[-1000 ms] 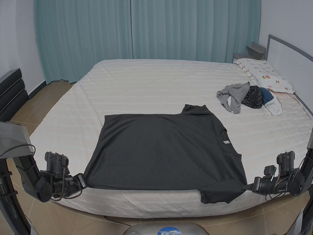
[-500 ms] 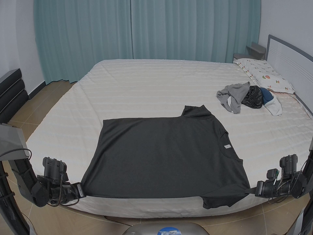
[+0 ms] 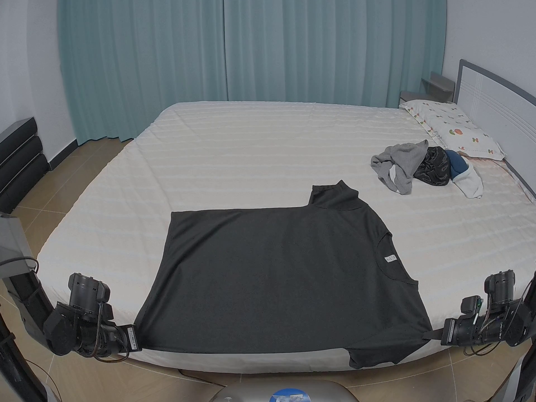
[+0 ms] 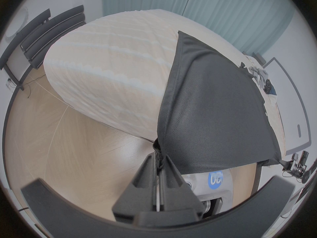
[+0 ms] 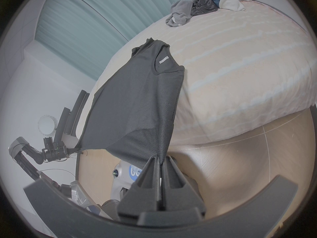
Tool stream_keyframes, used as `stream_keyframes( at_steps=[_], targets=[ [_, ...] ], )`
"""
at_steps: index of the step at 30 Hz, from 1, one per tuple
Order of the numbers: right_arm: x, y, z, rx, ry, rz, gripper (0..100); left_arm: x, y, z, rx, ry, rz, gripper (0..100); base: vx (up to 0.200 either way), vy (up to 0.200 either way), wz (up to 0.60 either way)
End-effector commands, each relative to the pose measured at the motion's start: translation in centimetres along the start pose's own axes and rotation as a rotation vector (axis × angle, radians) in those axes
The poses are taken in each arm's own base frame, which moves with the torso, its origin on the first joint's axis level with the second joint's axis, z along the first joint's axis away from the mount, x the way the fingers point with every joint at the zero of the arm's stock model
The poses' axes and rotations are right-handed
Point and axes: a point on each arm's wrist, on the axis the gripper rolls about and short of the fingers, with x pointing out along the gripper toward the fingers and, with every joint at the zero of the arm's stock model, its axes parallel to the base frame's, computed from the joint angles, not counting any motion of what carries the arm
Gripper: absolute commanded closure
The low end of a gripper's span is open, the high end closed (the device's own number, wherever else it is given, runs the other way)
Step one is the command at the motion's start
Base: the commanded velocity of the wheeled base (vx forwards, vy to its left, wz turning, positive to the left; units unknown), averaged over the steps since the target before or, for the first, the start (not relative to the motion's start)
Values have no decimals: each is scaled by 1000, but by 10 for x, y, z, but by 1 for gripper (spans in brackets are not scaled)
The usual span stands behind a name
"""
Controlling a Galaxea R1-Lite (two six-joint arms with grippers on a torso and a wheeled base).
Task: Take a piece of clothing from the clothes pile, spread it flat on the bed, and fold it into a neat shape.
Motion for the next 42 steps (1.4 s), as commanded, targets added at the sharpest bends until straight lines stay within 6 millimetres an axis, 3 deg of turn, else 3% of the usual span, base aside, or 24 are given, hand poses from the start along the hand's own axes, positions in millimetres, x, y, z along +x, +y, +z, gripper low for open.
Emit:
stream_keyframes(
  at_steps=[1,9,14,25,37,42],
  targets=[
    [-9,3,-6,-14,-2,-1,100,-13,-1,1,32,-13,-6,100,0,0,0],
    [-16,6,-9,-18,13,-6,100,-15,0,-2,46,18,8,100,0,0,0],
    [-15,6,0,-35,-30,2,100,-14,-6,13,27,-41,-13,100,0,0,0],
    [2,15,57,-60,-174,21,100,-23,-31,75,-231,-251,-137,100,0,0,0],
    [20,32,106,-51,-168,21,100,1,-37,98,-302,-250,-141,100,0,0,0],
    [21,39,125,-44,-143,19,100,2,-37,107,-347,-269,-153,100,0,0,0]
  ],
)
